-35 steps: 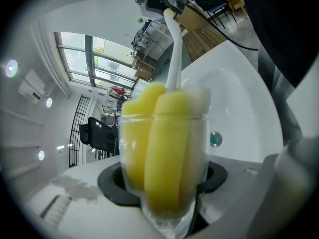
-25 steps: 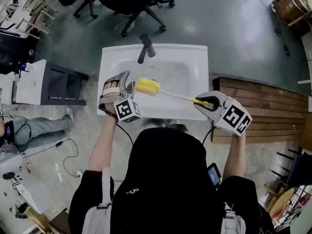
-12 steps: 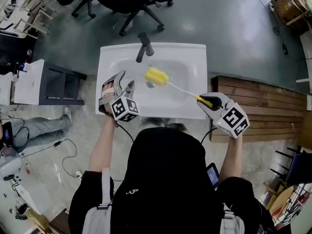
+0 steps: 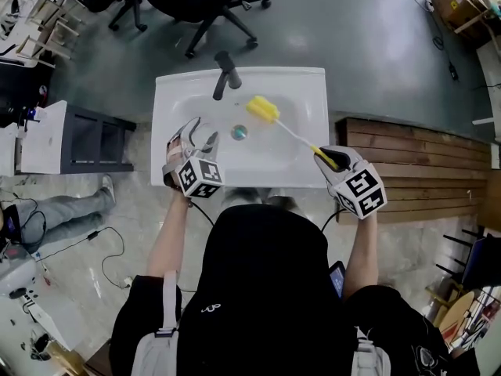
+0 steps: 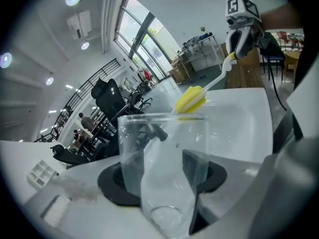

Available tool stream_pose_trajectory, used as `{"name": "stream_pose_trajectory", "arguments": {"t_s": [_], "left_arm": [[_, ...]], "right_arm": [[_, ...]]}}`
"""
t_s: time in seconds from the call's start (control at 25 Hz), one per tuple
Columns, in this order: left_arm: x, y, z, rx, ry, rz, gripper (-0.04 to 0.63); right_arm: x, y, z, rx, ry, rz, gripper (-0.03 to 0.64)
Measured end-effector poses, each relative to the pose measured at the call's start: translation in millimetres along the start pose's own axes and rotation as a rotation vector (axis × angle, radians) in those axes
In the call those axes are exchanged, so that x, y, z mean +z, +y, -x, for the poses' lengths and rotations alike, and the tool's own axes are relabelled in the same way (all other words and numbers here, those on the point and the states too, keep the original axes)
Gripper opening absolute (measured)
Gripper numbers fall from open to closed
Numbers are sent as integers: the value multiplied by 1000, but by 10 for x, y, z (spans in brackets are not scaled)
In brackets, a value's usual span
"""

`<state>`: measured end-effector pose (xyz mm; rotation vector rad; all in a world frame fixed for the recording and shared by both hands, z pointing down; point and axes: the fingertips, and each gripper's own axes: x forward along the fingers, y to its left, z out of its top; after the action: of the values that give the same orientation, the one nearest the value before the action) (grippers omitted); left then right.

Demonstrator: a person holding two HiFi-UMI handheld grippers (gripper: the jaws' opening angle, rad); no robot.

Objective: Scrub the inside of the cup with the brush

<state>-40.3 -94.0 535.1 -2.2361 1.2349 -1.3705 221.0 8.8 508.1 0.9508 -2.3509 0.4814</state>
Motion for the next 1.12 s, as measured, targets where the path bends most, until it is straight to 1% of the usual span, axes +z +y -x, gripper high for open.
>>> {"name": "stream_pose_trajectory", "arguments": {"t_s": [0.32,0.6,0.92,1.12], "left_arm": [[129,-74,-25,-25,-36,43,268],[206,-168,-31,-62,-73,128,268],[218,-249,16,-84,-88,218,268],[198,-271,62,-82,-85,265,268]], "right_arm": [[-166,-270,-31,-208,-14,-130,52],[-284,-437,-8,-357,-12,-203,52],[-399,-576,-43,-484,10,-253,52],[-462,-623,-83,-539,23,-292,52]]}}
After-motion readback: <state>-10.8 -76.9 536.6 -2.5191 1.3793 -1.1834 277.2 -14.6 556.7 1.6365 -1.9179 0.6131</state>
